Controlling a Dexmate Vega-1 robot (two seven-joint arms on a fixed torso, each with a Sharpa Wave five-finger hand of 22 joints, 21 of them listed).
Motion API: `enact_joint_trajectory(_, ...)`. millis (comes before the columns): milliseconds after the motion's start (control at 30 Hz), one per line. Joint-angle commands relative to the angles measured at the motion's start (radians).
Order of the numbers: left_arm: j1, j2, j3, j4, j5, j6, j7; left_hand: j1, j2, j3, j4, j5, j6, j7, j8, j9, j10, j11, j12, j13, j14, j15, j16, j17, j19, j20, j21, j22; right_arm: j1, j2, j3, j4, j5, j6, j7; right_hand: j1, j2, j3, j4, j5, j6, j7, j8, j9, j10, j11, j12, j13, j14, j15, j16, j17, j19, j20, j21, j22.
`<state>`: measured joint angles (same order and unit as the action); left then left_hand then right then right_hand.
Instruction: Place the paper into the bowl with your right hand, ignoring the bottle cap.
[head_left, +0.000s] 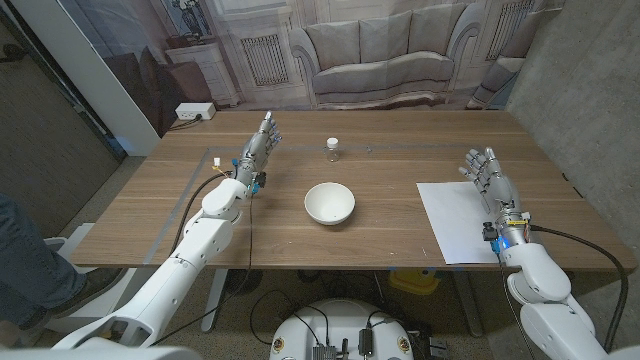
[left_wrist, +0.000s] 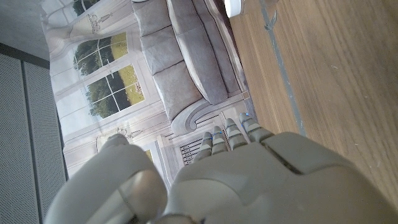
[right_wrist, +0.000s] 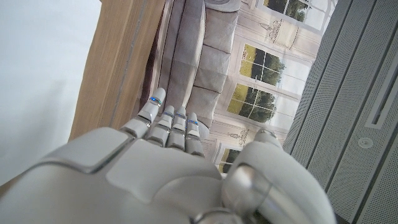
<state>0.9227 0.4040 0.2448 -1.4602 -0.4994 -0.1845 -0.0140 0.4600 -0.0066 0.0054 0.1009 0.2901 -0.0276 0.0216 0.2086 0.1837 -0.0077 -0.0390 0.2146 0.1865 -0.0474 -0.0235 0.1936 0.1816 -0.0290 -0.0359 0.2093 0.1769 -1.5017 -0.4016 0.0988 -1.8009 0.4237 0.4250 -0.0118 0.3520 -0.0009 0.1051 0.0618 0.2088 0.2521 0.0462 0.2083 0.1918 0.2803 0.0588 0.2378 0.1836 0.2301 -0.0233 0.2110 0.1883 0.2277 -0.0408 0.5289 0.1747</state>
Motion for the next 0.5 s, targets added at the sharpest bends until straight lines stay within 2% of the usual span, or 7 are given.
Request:
enact_joint_trajectory(33,-0.01,-0.007,0.011,0.01,0.005,-0.009,-0.007,0.009,0.001,-0.009,0.001,0.006,0.004,-0.002,-0.001,0.004,0.004,-0.003,-0.002,0.002,0.002,0.001,-0.002,0.002,0.004,-0.07,0.001,0.003,-0.058,0.003,0.009,-0.025,-0.014,0.031,-0.024,0.003,0.008,0.004,-0.007,-0.001,0.009,0.0,0.001,0.003,0.009,0.001,0.003,0.006,0.007,0.001,0.004,0.003,0.012,-0.051,-0.002,0.002)
enact_joint_trajectory(500,-0.018,-0.016,0.016,0.025,0.01,-0.006,-0.004,0.01,0.003,-0.012,0.001,0.006,0.009,-0.001,-0.001,0.004,0.008,-0.005,-0.002,0.002,0.005,-0.004,-0.002,0.002,0.005,-0.073,0.0,0.003,-0.072,0.002,0.004,-0.017,-0.039,0.049,-0.047,0.004,0.01,0.003,-0.009,-0.001,0.018,-0.007,0.003,0.003,0.023,-0.001,0.007,0.006,0.012,-0.003,0.003,0.002,0.02,-0.055,-0.006,0.002)
